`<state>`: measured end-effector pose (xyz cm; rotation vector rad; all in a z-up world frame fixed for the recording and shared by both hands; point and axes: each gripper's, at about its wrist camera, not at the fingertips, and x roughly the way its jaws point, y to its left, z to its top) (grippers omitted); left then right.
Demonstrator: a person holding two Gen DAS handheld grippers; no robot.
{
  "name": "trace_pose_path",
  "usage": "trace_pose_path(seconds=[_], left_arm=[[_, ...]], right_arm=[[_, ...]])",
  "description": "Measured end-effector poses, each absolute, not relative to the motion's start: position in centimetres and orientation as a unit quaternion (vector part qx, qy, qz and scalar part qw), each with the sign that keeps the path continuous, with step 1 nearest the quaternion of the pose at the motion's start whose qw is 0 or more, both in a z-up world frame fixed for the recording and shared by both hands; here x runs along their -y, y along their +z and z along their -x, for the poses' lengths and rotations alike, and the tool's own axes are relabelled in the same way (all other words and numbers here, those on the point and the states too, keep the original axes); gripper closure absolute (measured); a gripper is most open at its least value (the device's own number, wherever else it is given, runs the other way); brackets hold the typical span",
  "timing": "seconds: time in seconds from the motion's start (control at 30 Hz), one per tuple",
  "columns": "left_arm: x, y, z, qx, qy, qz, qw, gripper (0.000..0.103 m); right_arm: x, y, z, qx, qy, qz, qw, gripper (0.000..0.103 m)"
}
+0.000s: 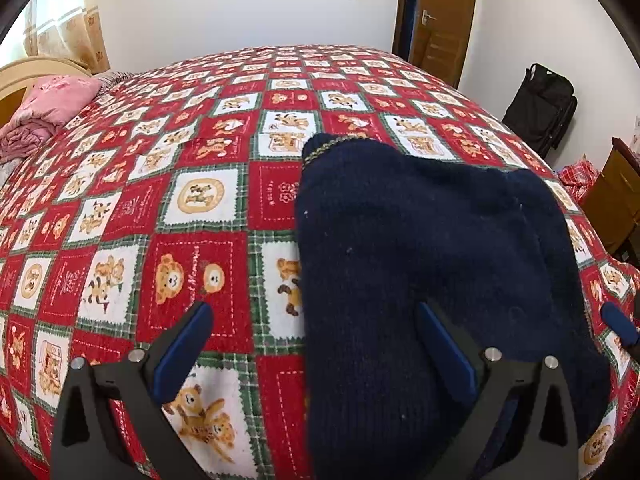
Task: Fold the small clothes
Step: 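Move the right gripper to the striped cuff edge of the navy sweater, then grasp the striped cuff with the right gripper while the left gripper grasps the navy body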
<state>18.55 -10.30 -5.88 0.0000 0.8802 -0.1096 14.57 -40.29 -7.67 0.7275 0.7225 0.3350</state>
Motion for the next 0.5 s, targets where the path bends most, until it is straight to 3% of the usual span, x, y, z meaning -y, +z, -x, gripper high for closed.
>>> trace_pose_path(seconds=[0.5], left_arm=[[9.7,-6.6,-17.7,-0.423,-0.054,0.031,0.904,0.0]], right_arm=[[40.4,-9.4,-14.5,-0.394,0.084,-0.247,0.881,0.025]])
